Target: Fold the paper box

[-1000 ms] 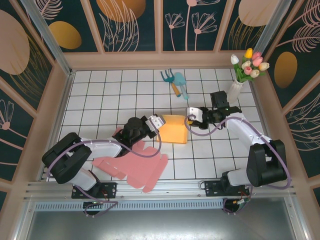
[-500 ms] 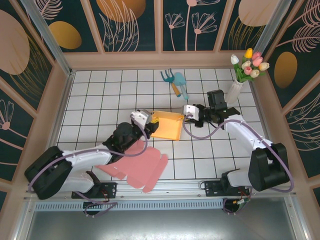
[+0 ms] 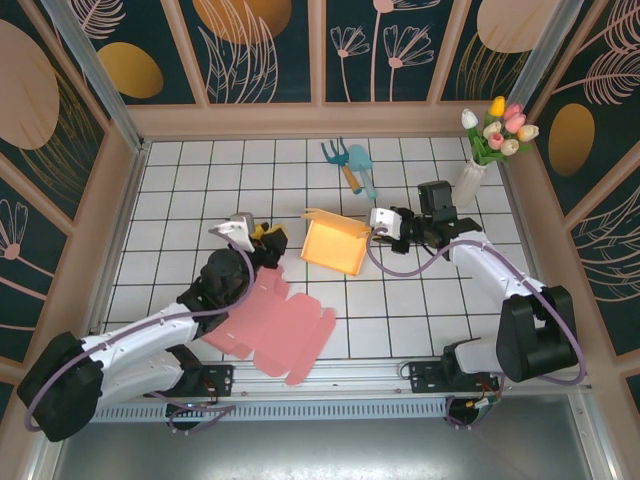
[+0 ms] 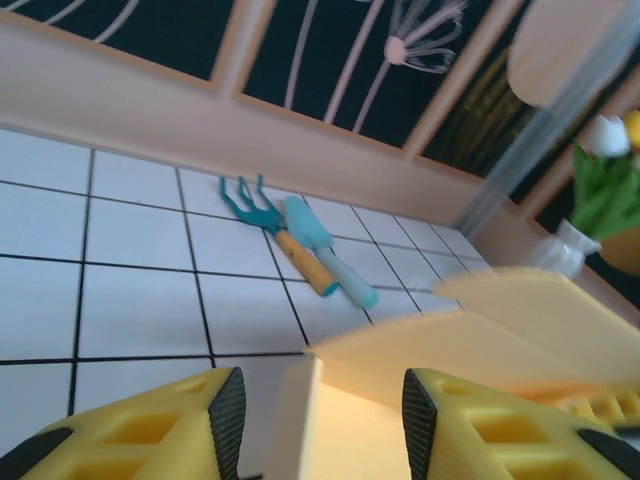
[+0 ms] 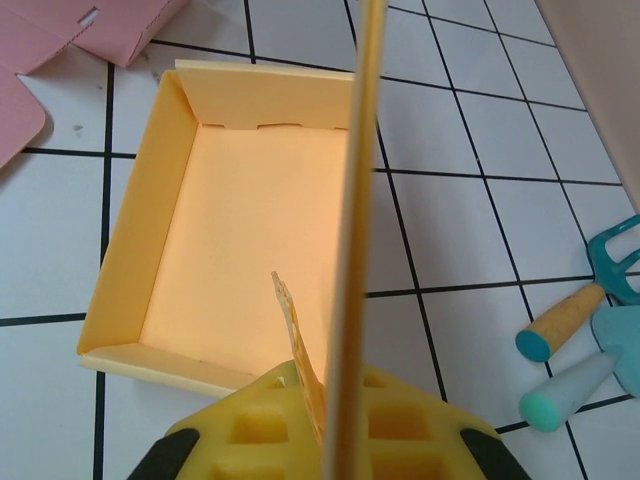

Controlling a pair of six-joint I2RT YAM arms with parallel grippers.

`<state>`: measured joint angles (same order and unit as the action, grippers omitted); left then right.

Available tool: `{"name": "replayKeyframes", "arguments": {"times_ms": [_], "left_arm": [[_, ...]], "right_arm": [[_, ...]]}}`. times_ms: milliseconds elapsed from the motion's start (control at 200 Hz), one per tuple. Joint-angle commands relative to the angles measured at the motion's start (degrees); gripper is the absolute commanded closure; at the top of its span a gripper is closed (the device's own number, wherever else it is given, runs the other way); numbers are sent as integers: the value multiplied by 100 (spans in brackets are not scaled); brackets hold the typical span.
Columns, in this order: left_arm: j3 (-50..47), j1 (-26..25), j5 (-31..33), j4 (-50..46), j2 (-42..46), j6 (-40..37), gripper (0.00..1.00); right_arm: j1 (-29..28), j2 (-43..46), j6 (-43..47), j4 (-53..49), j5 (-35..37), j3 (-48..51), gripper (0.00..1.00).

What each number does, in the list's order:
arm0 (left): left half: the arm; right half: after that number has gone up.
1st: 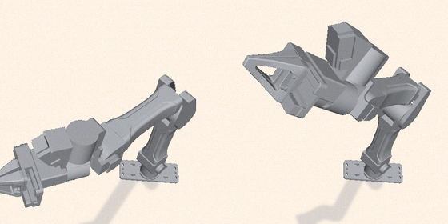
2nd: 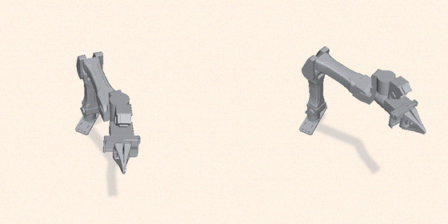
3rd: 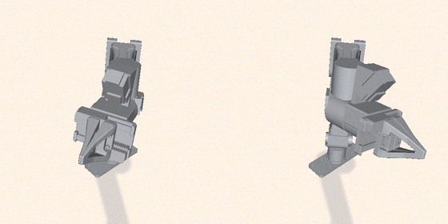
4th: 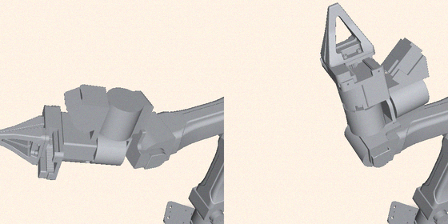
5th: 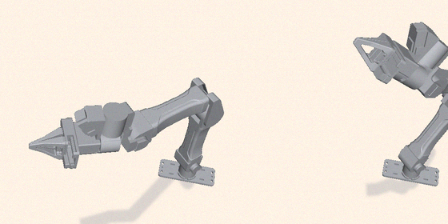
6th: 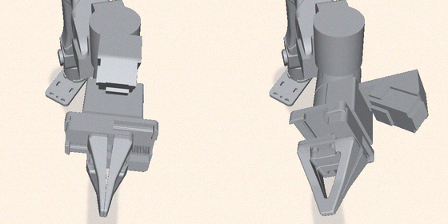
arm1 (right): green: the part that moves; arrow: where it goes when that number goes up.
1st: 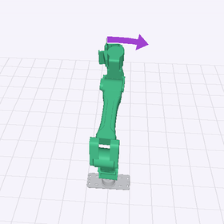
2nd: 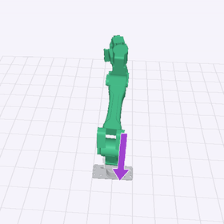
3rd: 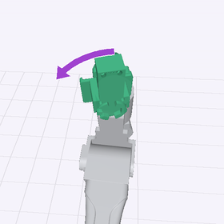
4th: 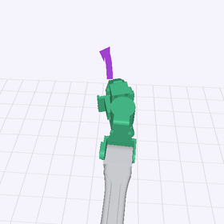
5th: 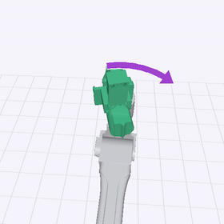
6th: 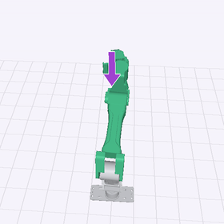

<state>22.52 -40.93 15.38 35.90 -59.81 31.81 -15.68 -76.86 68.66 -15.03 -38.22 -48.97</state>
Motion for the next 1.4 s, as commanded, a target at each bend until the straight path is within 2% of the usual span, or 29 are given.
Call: {"name": "replayKeyframes", "arguments": {"times_ms": [0,25,75,200,390,590,791,1016,1226,1396], "left_arm": [[435,677,-681,-107,-438,875,53],[508,849,-910,-44,-606,979,55],[711,1045,-1295,20,-970,1016,66],[1321,1105,-2204,-143,-1847,778,81],[1748,1104,-2669,-21,-2631,723,84],[1869,1087,-3102,226,-3036,835,86],[1922,1009,-3323,472,-3455,854,89],[2171,668,-3348,479,-3757,803,90],[2327,542,-3276,466,-4136,777,90],[2208,546,-2792,276,-4410,502,89]], "right_arm": [[37,145,68,226,19,120,100],[33,144,60,237,31,126,100],[30,136,59,246,25,127,100],[32,153,59,246,0,116,100],[24,194,120,292,-22,116,100],[-255,278,117,729,605,306,100],[-375,64,69,632,831,239,100],[-561,-95,59,676,1088,236,100],[-929,-317,368,662,1867,388,100],[-1212,-572,547,544,2485,417,100]]}}
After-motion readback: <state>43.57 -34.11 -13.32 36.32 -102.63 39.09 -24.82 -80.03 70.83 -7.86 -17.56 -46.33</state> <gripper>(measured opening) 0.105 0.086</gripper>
